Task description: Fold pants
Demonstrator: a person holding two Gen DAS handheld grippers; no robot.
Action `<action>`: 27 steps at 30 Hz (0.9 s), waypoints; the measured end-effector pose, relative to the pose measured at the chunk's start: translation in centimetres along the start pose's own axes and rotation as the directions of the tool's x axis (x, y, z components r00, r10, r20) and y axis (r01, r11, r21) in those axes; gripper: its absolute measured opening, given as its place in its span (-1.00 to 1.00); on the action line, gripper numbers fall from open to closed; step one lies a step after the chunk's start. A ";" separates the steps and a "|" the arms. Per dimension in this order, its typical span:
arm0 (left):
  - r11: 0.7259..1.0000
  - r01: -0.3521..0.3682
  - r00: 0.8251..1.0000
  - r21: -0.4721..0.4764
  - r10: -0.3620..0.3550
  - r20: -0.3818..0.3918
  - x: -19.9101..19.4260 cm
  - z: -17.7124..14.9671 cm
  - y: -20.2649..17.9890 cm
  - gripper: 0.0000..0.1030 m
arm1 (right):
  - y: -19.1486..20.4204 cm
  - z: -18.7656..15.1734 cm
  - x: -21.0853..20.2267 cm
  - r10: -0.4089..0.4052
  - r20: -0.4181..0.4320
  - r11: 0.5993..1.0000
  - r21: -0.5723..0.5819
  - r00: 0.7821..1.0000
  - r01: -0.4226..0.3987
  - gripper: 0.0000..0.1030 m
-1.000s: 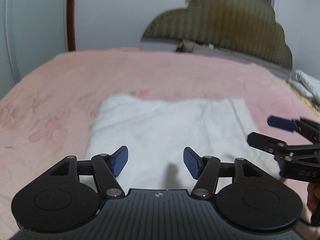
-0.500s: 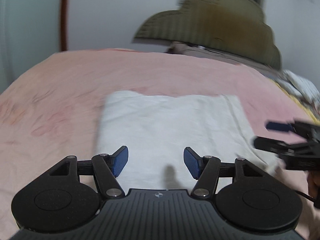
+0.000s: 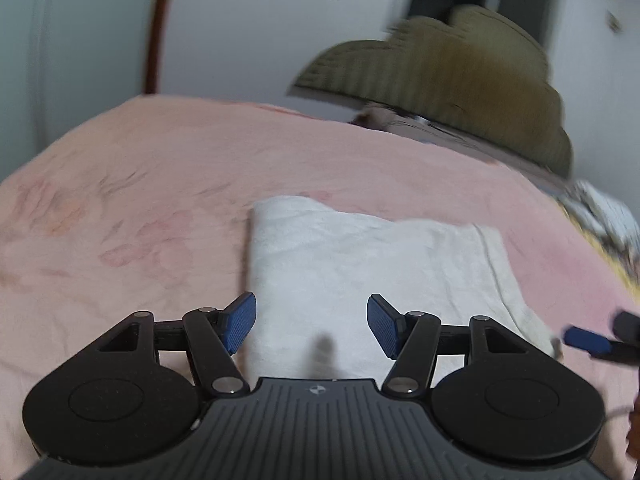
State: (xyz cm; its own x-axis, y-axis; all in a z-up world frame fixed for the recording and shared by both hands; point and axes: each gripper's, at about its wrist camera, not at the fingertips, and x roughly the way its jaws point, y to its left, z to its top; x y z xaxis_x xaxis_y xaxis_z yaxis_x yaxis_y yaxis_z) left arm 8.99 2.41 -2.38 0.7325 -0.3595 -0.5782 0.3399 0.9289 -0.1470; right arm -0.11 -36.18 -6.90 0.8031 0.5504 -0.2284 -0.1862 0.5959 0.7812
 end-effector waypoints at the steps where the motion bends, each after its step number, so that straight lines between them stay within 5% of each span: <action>1: 0.999 0.004 1.000 0.046 -0.004 0.009 -0.2 -0.2 -0.9 0.27 | -0.6 -0.3 0.2 0.003 -0.002 0.999 0.040 1.000 -0.003 0.52; 7: 0.969 0.040 0.999 0.245 -0.047 0.021 -0.4 -2.0 -5.0 0.28 | -1.5 -1.0 -0.2 -0.009 0.007 0.993 0.114 1.000 0.008 0.49; 16: 0.975 0.076 0.997 0.209 -0.068 -0.044 0.5 -3.1 -4.8 0.28 | -1.9 -1.4 0.6 -0.034 0.012 0.989 0.142 0.999 0.032 0.52; 20: 0.962 0.102 0.995 0.254 -0.093 -0.046 0.2 -3.6 -5.7 0.28 | -3.3 -1.7 0.9 -0.042 0.066 0.969 0.247 0.997 0.025 0.43; 23: 0.953 0.110 0.994 0.282 -0.100 -0.049 0.1 -4.1 -6.4 0.28 | -3.0 -1.4 1.7 -0.116 0.063 0.972 0.214 0.991 0.100 -0.15; 24: 0.952 0.111 0.994 0.285 -0.101 -0.052 0.1 -4.2 -6.5 0.28 | -3.0 -1.5 2.0 -0.140 0.051 0.971 0.203 0.989 0.127 -0.57; 27: 0.950 0.114 0.993 0.291 -0.104 -0.049 -0.1 -4.4 -6.5 0.28 | -2.9 -2.0 1.9 -0.164 0.063 0.967 0.208 0.984 0.147 -0.82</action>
State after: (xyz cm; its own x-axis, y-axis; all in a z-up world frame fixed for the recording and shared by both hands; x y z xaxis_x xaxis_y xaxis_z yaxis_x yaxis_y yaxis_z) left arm 4.14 -3.16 -4.89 0.6631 -0.4492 -0.5987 0.5780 0.8156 0.0282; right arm 0.85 -35.74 -10.77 0.8569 0.4073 -0.3159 0.0558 0.5360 0.8424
